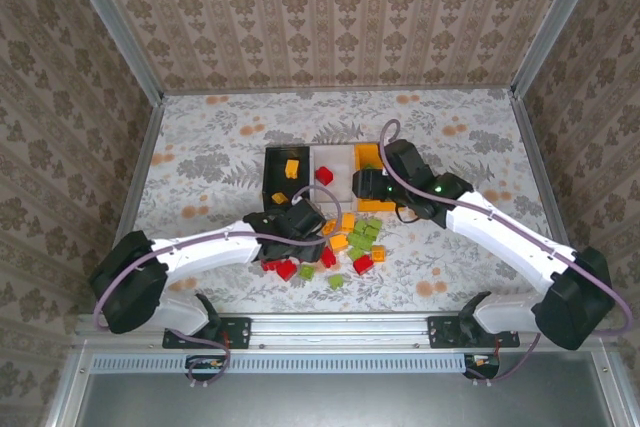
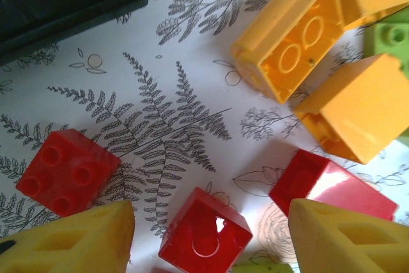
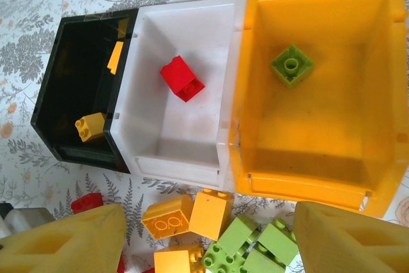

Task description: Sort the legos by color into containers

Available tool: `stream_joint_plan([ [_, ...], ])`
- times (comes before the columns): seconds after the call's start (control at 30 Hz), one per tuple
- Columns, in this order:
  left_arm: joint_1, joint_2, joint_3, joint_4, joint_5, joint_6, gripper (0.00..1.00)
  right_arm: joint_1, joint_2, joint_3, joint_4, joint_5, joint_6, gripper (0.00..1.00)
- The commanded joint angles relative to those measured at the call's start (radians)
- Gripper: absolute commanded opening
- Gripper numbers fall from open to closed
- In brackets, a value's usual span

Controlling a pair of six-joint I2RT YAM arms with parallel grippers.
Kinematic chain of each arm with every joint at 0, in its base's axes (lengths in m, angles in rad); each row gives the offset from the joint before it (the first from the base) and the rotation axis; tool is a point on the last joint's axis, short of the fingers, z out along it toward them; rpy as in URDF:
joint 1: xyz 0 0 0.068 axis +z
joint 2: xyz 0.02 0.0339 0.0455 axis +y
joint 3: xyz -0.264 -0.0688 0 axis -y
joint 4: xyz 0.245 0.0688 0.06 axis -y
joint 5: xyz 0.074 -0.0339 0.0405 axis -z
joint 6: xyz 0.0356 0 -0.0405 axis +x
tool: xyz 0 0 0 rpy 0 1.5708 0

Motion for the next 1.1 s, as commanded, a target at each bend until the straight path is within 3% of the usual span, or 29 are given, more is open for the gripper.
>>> stream_joint_plan([
  [0.0,-0.006,0.021,-0.002,-0.017,-0.025,0.021,0.65,-0.016,-0.034,-0.027,0.018,0.016,0.006,0.71],
  [0.47,-0.038,0.112,-0.005,-0.006,-0.032,0.011,0.57,-0.069,-0.079,-0.041,0.011,0.003,0.002,0.72],
  [0.87,-0.065,-0.006,-0.030,-0.079,-0.089,-0.003,0.63,-0.085,-0.091,-0.054,0.021,-0.017,0.005,0.72],
  [1.07,-0.062,0.047,-0.019,-0.058,-0.090,0.007,0.63,-0.086,-0.104,-0.054,0.016,-0.019,0.007,0.72],
])
